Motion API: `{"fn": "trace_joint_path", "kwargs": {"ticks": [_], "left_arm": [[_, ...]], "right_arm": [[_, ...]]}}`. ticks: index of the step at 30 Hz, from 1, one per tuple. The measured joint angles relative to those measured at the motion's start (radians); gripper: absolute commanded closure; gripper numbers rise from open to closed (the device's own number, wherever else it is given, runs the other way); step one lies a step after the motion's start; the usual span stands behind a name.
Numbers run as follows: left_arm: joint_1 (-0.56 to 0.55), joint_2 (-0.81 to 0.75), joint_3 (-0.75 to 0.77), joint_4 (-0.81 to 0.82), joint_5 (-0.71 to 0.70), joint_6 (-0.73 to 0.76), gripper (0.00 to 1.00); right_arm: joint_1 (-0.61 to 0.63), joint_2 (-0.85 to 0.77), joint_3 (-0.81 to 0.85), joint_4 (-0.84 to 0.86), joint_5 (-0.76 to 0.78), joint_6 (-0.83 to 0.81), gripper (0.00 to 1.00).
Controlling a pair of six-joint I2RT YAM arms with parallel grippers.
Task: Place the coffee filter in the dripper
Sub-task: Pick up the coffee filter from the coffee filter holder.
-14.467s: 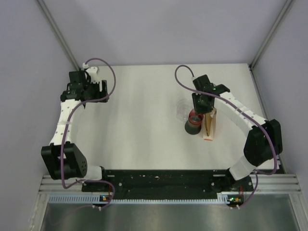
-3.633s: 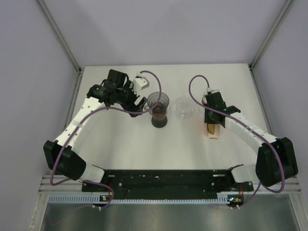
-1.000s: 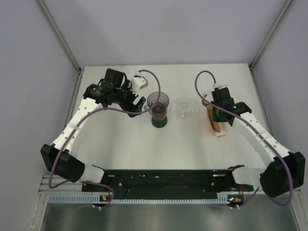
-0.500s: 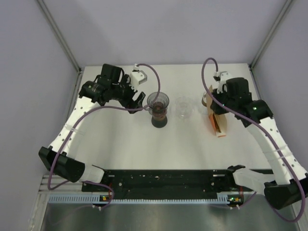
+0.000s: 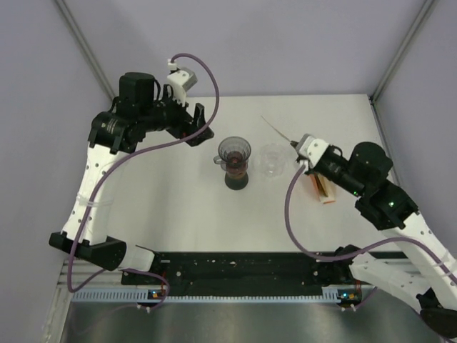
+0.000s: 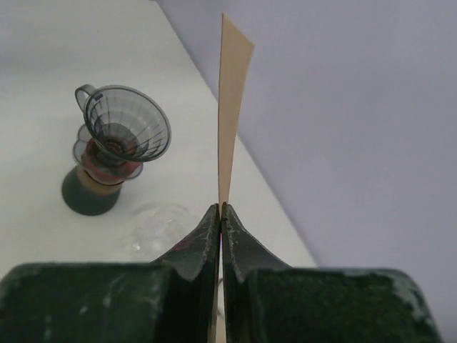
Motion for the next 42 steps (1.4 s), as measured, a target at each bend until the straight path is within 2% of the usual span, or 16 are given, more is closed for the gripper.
{"fn": "trace_joint_path", "kwargs": {"ticks": [4,10,14,20,21,23,25,29,34,35,36,37,40,42], "left_arm": [[0.019,0.0,0.024,0.007,0.07,-0.123,0.01],[0.02,0.002,-0.004,0.076,0.237,-0.34,0.01],[0.02,0.004,-0.086,0.151,0.325,-0.461,0.01],[0.019,0.027,-0.188,0.265,0.432,-0.618,0.04],[0.019,0.032,-0.196,0.284,0.45,-0.641,0.07],[0.018,0.037,-0.202,0.314,0.475,-0.678,0.24],[0.016,0.037,-0.203,0.341,0.499,-0.705,0.51],[0.009,0.037,-0.219,0.406,0.539,-0.755,0.99],[0.004,0.037,-0.274,0.443,0.569,-0.781,1.0],[0.003,0.037,-0.277,0.441,0.572,-0.78,1.0],[0.003,0.037,-0.277,0.441,0.572,-0.777,1.0],[0.003,0.037,-0.276,0.438,0.571,-0.766,1.0],[0.005,0.037,-0.251,0.384,0.538,-0.694,1.0],[0.007,0.037,-0.203,0.319,0.495,-0.616,1.0]], "right_arm": [[0.119,-0.01,-0.119,0.155,0.021,-0.311,1.0],[0.293,0.077,-0.151,0.358,0.145,-0.722,1.0],[0.317,0.121,-0.157,0.43,0.186,-0.882,1.0],[0.345,0.146,-0.157,0.483,0.213,-1.009,1.0],[0.349,0.148,-0.157,0.491,0.213,-1.019,1.0],[0.353,0.154,-0.157,0.503,0.215,-1.034,1.0],[0.357,0.161,-0.157,0.517,0.216,-1.041,1.0],[0.365,0.186,-0.157,0.534,0.211,-1.044,1.0],[0.366,0.197,-0.158,0.549,0.193,-1.006,1.0],[0.367,0.197,-0.158,0.552,0.19,-0.985,0.94],[0.369,0.197,-0.158,0.556,0.189,-0.966,0.69],[0.37,0.195,-0.161,0.566,0.19,-0.925,0.52],[0.37,0.169,-0.189,0.618,0.232,-0.766,0.24],[0.36,0.134,-0.216,0.651,0.26,-0.615,0.12]]}}
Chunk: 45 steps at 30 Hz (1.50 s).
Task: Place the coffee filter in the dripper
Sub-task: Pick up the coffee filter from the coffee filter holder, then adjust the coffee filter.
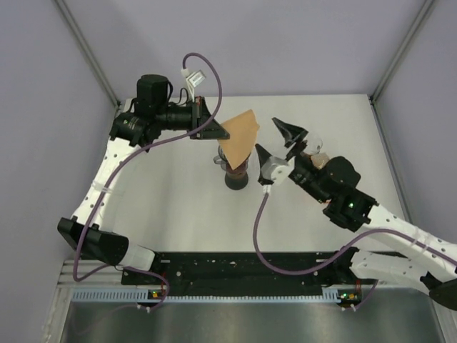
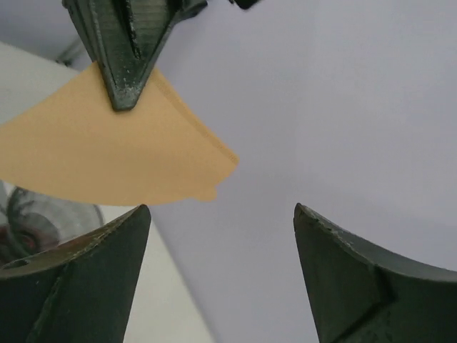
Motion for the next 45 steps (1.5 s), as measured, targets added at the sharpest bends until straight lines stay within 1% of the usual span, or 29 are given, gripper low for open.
{"fn": "trace_joint_path", "kwargs": {"ticks": [1,3,4,6,8,11,16,17,20,22,26,29,30,33,39,40,42,43,44,45], "left_arm": [[0.001,0.0,0.025,-0.022,-0.018,0.033,1.0],[0.003,-0.005,0.074,-0.061,-0.05,0.096,1.0],[0.005,-0.009,0.098,-0.081,-0.065,0.128,1.0],[0.005,-0.022,0.136,-0.117,-0.089,0.181,1.0],[0.005,-0.034,0.164,-0.149,-0.109,0.22,1.0],[0.005,-0.05,0.19,-0.183,-0.132,0.269,1.0],[0.005,-0.06,0.194,-0.207,-0.149,0.295,1.0],[0.005,-0.06,0.194,-0.208,-0.15,0.296,1.0],[0.005,-0.064,0.194,-0.208,-0.15,0.296,1.0],[0.005,-0.073,0.192,-0.208,-0.152,0.296,1.0],[0.005,-0.104,0.175,-0.208,-0.154,0.296,1.0],[0.005,-0.114,0.17,-0.207,-0.154,0.293,1.0],[0.005,-0.114,0.17,-0.205,-0.154,0.291,1.0],[0.005,-0.114,0.163,-0.199,-0.155,0.281,1.0],[0.005,-0.113,0.154,-0.182,-0.154,0.261,1.0],[0.005,-0.113,0.154,-0.179,-0.154,0.257,1.0],[0.005,-0.113,0.152,-0.174,-0.154,0.255,1.0],[0.005,-0.113,0.151,-0.174,-0.155,0.255,0.85],[0.005,-0.113,0.149,-0.176,-0.16,0.255,0.61],[0.005,-0.112,0.148,-0.176,-0.168,0.261,0.45]], "right_arm": [[-0.018,-0.025,-0.013,0.005,-0.005,0.107,0.08],[-0.073,-0.074,-0.028,0.0,-0.04,0.312,0.04],[-0.124,-0.098,-0.028,-0.007,-0.066,0.452,0.03],[-0.182,-0.129,-0.029,-0.007,-0.091,0.663,0.03],[-0.216,-0.15,-0.041,-0.003,-0.133,0.84,0.03],[-0.256,-0.154,-0.082,0.027,-0.259,1.085,0.03],[-0.285,-0.03,-0.079,0.079,-0.423,1.376,0.06],[-0.303,0.019,-0.08,0.115,-0.473,1.453,0.09],[-0.348,0.128,-0.086,0.22,-0.568,1.618,0.17],[-0.362,0.193,-0.084,0.29,-0.628,1.706,0.18],[-0.364,0.277,-0.083,0.445,-0.718,1.839,0.25],[-0.364,0.306,-0.072,0.523,-0.759,1.896,0.33],[-0.364,0.315,-0.064,0.551,-0.776,1.913,0.38],[-0.358,0.343,-0.027,0.624,-0.814,1.951,0.6],[-0.348,0.363,0.016,0.649,-0.847,1.967,0.96],[-0.348,0.363,0.018,0.642,-0.847,1.964,1.0],[-0.348,0.362,0.021,0.613,-0.839,1.946,1.0],[-0.347,0.36,0.022,0.595,-0.83,1.932,1.0],[-0.346,0.356,0.026,0.55,-0.806,1.905,1.0],[-0.344,0.352,0.03,0.515,-0.786,1.879,1.0]]}}
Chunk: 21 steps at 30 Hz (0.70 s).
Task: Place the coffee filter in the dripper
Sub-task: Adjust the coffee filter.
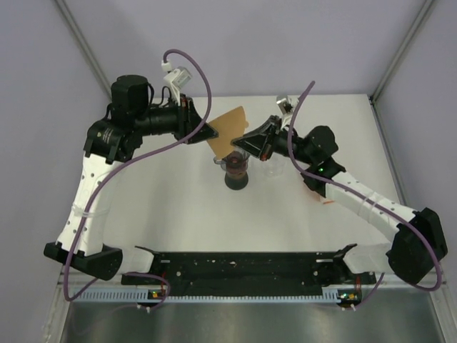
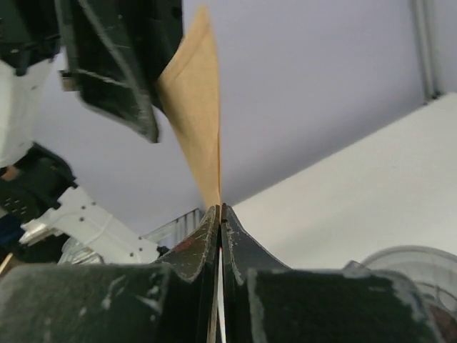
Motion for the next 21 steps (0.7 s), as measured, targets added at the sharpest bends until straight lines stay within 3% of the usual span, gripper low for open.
{"fn": "trace_joint_path", "kwargs": {"ticks": [1,3,7,9,16,19,21], "left_arm": [[-0.001,0.0,-0.001,-0.002,-0.012,0.008,0.35],[0.0,0.0,0.0,-0.014,-0.044,0.026,0.25],[0.001,0.023,0.066,-0.079,-0.161,0.082,0.23],[0.001,0.043,0.135,-0.102,-0.215,0.109,0.26],[-0.006,0.041,0.278,-0.122,-0.256,0.152,0.37],[-0.023,0.035,0.287,-0.136,-0.232,0.16,0.34],[-0.039,0.035,0.288,-0.145,-0.216,0.166,0.27]], "right_arm": [[0.005,-0.012,0.006,-0.066,0.037,-0.043,1.0],[0.034,-0.045,0.028,-0.218,0.153,-0.156,1.0],[0.256,-0.102,0.147,-0.518,0.571,-0.467,1.0],[0.349,-0.117,0.183,-0.571,0.752,-0.579,1.0],[0.525,-0.08,0.198,-0.435,1.44,-1.047,1.0],[0.569,0.019,0.215,-0.252,1.622,-1.284,1.0],[0.586,0.075,0.215,-0.15,1.696,-1.417,1.0]]}}
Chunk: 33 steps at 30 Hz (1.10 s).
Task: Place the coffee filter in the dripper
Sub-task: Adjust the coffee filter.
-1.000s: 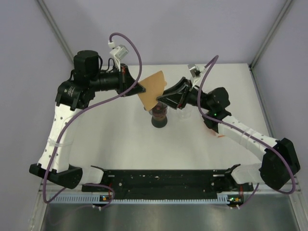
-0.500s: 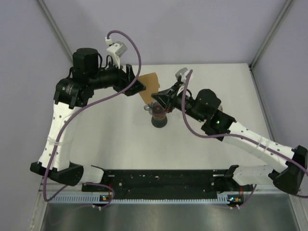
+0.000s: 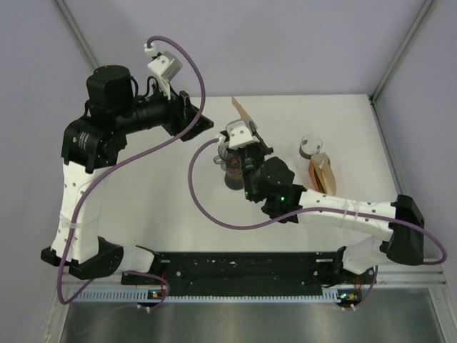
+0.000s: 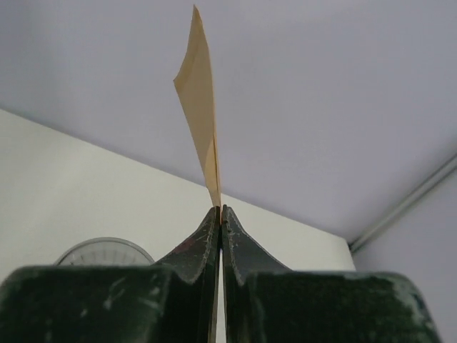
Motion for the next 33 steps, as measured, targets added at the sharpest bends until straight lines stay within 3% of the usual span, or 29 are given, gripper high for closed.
{"fn": "trace_joint_path", "kwargs": {"ticks": [4,5,10,14,26,33], "left_arm": [[-0.032,0.006,0.0,-0.001,0.028,-0.014,0.03],[-0.035,0.01,0.0,0.002,0.038,-0.021,0.01],[-0.047,0.05,0.004,0.026,0.053,-0.069,0.01],[-0.052,0.068,0.002,0.029,0.023,-0.097,0.07],[-0.048,0.068,-0.002,0.063,0.062,-0.159,0.01],[0.102,0.073,-0.001,0.121,0.121,-0.283,0.05]], "right_arm": [[0.031,0.101,0.023,0.202,0.089,-0.251,1.0],[0.039,0.127,0.039,0.257,0.104,-0.316,1.0],[0.077,0.238,0.132,0.545,0.137,-0.606,1.0],[0.082,0.291,0.172,0.702,0.182,-0.761,1.0],[0.089,0.331,0.216,0.836,0.196,-0.904,1.0],[0.104,0.328,0.19,0.785,0.167,-0.901,1.0]]}}
